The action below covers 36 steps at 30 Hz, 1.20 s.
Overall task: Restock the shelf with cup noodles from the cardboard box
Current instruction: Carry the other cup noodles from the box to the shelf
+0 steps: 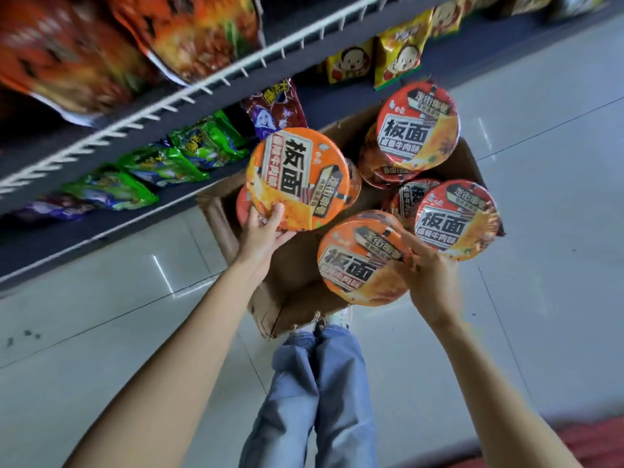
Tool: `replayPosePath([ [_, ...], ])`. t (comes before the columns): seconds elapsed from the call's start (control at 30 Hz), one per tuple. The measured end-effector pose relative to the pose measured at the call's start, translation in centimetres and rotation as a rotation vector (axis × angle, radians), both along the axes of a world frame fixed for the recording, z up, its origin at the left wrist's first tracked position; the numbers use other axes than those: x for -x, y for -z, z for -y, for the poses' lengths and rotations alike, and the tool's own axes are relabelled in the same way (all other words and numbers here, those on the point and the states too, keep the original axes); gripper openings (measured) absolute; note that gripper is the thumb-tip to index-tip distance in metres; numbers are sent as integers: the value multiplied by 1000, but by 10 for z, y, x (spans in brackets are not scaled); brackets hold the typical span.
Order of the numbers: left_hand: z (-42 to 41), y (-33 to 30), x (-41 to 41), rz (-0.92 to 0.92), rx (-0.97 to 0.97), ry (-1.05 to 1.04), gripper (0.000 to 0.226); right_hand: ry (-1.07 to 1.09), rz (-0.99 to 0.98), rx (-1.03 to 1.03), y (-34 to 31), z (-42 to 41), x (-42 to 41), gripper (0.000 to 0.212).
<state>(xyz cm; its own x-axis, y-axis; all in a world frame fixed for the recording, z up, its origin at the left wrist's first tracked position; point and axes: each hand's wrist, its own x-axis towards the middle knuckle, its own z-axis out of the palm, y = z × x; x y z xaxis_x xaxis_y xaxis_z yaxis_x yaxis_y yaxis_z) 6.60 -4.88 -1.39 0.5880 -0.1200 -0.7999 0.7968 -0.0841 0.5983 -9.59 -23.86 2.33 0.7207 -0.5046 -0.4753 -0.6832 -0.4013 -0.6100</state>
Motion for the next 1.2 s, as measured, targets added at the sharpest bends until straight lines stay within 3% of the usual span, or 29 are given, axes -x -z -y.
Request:
replayPosePath([
  [0.07,-18,-41,-1,25,-29,-40,51,120,13,-174,-41,5,10,52],
  [0.23,-52,-145,4,73,-167,22,47,423,210,-625,-165,8,16,38],
  [0.3,-58,-191,9,64,-122,117,69,421,234,-680,-210,4,13,36],
  [0.37,-59,-235,16,40,-88,199,86,401,260,-682,-254,-2,5,36],
  [0.5,-54,-310,31,28,-89,309,44,327,312,-643,-344,-19,-12,34],
  [0.6,-57,-357,34,102,-106,374,45,230,324,-486,-398,-28,-15,40],
  [0.67,-59,-388,34,125,-75,383,33,113,340,-496,-429,-33,-10,40],
  [0.73,-61,-412,33,151,-54,413,30,-56,353,-554,-449,-35,4,58],
  [0.83,-60,-451,30,195,23,431,29,-232,344,-404,-462,-41,13,102],
  [0.9,-55,-483,32,197,90,424,24,-256,378,-376,-469,-49,3,119],
  [0.97,-53,-512,35,259,67,457,16,-222,423,-397,-480,-56,-8,112],
  [1.03,-52,-533,31,399,-40,587,14,-206,470,-293,-491,-58,-18,103],
  [1.1,-56,-558,29,526,-170,713,16,-214,533,-190,-504,-55,-27,108],
  [1.2,-69,-602,30,711,-353,781,43,-269,637,-224,-534,-51,-37,95],
])
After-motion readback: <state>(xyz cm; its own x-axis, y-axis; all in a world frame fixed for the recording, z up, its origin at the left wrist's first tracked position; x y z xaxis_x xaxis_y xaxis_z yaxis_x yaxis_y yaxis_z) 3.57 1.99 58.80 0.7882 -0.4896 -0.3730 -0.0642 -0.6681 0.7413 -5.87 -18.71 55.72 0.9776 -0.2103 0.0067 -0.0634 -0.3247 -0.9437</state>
